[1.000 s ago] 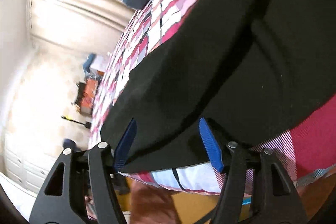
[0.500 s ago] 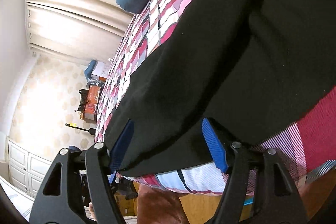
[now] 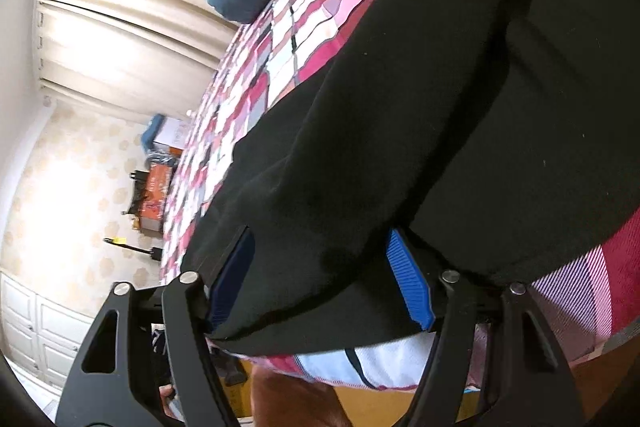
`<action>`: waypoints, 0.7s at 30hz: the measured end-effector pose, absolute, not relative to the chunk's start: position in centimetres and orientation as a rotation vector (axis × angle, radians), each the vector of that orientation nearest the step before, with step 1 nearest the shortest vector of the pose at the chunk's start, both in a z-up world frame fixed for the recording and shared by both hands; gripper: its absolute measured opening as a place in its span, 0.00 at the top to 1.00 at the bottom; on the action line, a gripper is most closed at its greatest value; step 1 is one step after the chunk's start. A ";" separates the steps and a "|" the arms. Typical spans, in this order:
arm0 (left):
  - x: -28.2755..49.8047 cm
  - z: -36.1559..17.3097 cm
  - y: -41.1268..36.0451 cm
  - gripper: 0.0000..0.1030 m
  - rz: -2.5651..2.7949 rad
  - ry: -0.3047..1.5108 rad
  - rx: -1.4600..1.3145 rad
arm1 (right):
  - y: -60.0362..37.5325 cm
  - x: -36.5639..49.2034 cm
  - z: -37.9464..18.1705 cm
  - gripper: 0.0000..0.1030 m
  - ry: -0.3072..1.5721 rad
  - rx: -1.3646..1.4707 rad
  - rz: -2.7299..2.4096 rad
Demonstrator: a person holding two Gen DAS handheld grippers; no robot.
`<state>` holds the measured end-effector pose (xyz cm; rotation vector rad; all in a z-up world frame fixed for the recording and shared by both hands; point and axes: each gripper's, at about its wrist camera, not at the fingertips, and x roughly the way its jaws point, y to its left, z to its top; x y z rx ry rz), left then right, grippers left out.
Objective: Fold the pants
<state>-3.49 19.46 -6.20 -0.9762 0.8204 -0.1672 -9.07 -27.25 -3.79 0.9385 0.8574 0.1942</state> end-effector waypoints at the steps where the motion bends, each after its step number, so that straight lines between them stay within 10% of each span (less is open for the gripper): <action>1: -3.3 -6.2 19.5 0.79 -0.160 0.824 -0.976 | -27.0 -9.0 -3.6 0.46 0.861 0.909 0.169; 7: -3.3 -6.5 20.0 0.87 -0.152 0.832 -1.015 | -27.0 -9.0 -3.9 0.88 0.868 0.857 0.104; 21: -3.2 -6.2 21.0 0.89 -0.156 0.814 -0.979 | -27.6 -12.1 -6.0 0.84 0.884 1.003 0.170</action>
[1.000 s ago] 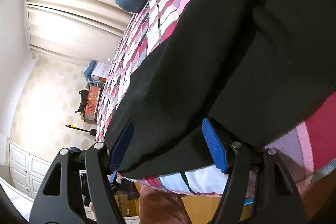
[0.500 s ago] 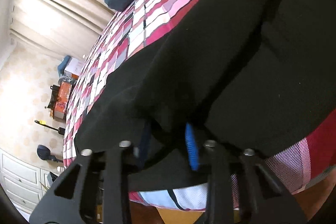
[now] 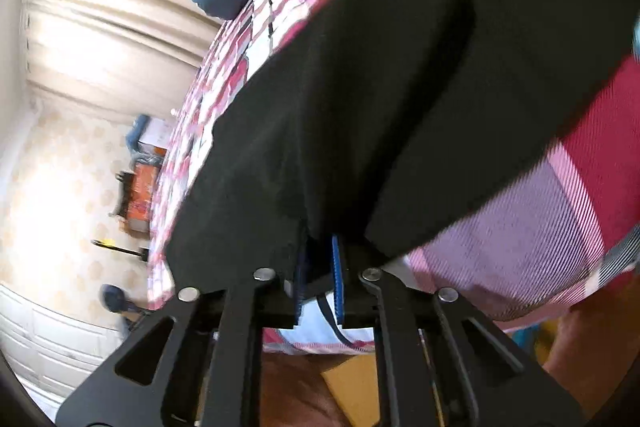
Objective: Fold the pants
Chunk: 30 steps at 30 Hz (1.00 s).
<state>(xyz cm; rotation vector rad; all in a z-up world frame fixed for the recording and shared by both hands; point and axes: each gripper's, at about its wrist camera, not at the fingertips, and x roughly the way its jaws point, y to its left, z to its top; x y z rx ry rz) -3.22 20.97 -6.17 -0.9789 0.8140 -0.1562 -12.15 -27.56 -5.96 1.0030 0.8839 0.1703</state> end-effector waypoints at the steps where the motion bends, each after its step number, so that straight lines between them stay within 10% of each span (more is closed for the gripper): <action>1: -3.3 -5.8 20.9 0.89 -0.166 0.810 -0.961 | -28.4 -12.5 -5.9 0.77 0.880 1.042 0.185; 6: -4.8 -2.3 19.4 0.79 -0.186 0.780 -0.802 | -34.6 -15.9 -2.2 0.53 0.732 0.993 0.052; 10: -4.9 0.8 18.0 0.26 -0.225 0.701 -0.775 | -44.9 -19.9 1.0 0.42 0.573 0.964 -0.197; 21: 1.4 -0.8 11.2 0.18 -0.318 0.767 -0.781 | -68.2 -13.6 -1.6 0.40 0.847 0.802 -0.336; 23: 1.8 -1.5 10.6 0.18 -0.300 0.790 -0.766 | -68.1 -12.3 -2.2 0.60 0.881 0.749 -0.345; 24: 1.9 -1.7 10.2 0.18 -0.288 0.797 -0.746 | -67.3 -11.9 -2.1 0.93 0.905 0.698 -0.341; 30: 1.8 -2.1 9.6 0.16 -0.276 0.807 -0.680 | -68.9 -10.8 -0.7 0.95 0.909 0.665 -0.369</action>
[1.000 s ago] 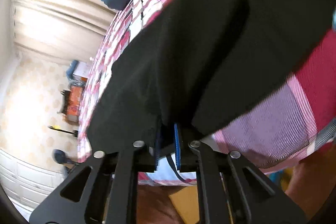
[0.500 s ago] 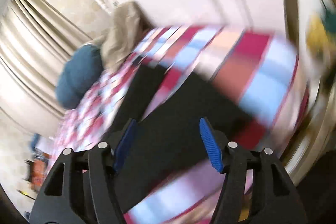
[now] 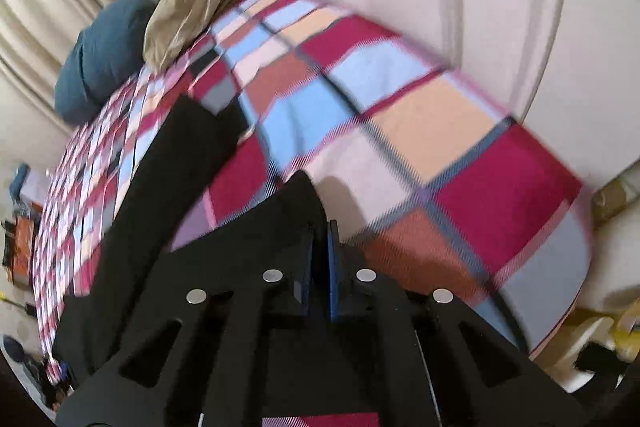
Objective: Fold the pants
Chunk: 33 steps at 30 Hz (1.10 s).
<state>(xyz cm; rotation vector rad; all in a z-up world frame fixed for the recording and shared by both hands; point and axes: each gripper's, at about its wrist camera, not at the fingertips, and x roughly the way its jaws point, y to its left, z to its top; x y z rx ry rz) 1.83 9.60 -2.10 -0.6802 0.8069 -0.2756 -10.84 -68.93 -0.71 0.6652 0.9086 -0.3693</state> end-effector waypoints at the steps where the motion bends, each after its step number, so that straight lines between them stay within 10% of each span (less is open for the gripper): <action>1: 1.8 -2.2 9.7 0.16 -0.276 0.804 -0.684 | -69.2 -10.7 -0.9 0.94 0.923 0.672 -0.371; 9: 2.0 -2.8 10.4 0.16 -0.286 0.796 -0.749 | -67.9 -10.7 1.9 0.62 0.721 0.789 -0.409; 18: 1.9 -2.8 10.6 0.15 -0.306 0.790 -0.758 | -65.6 -3.9 -3.9 0.62 0.759 1.088 -0.242; 20: 1.9 -3.0 10.8 0.15 -0.313 0.786 -0.779 | -65.4 -3.8 -4.0 0.70 0.733 1.103 -0.273; 21: 1.9 -3.0 10.9 0.15 -0.314 0.785 -0.787 | -65.2 -3.8 -3.9 0.96 0.733 1.099 -0.294; 33: 2.0 -3.2 11.0 0.14 -0.327 0.779 -0.807 | -63.9 -14.0 3.5 0.96 0.465 1.074 -0.305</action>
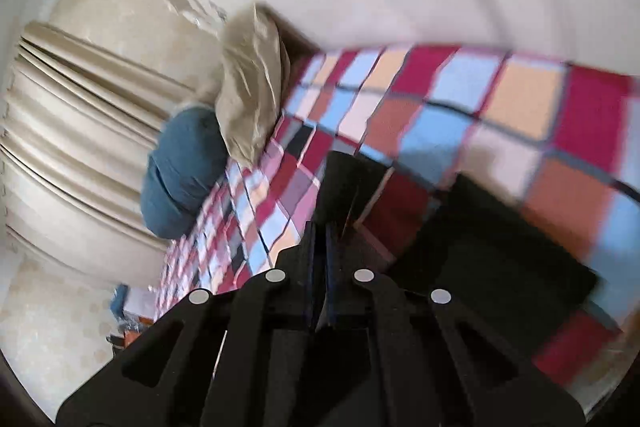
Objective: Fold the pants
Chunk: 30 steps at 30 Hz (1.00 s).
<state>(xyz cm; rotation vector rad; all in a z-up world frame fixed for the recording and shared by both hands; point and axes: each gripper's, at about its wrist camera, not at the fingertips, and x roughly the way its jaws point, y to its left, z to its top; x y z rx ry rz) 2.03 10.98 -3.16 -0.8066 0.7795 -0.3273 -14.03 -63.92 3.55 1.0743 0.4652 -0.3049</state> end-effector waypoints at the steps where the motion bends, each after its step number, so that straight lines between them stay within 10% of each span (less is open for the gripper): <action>1: 2.0 -3.2 11.0 0.14 -0.328 0.778 -0.806 | -63.9 -15.5 3.6 0.96 0.447 1.077 -0.320; 24: 1.9 -3.1 10.4 0.14 -0.342 0.789 -0.756 | -64.9 -24.7 -6.0 0.97 0.435 1.296 -0.462; 30: 1.9 -3.2 10.6 0.14 -0.349 0.785 -0.768 | -63.2 -27.5 -4.2 0.71 0.375 1.302 -0.482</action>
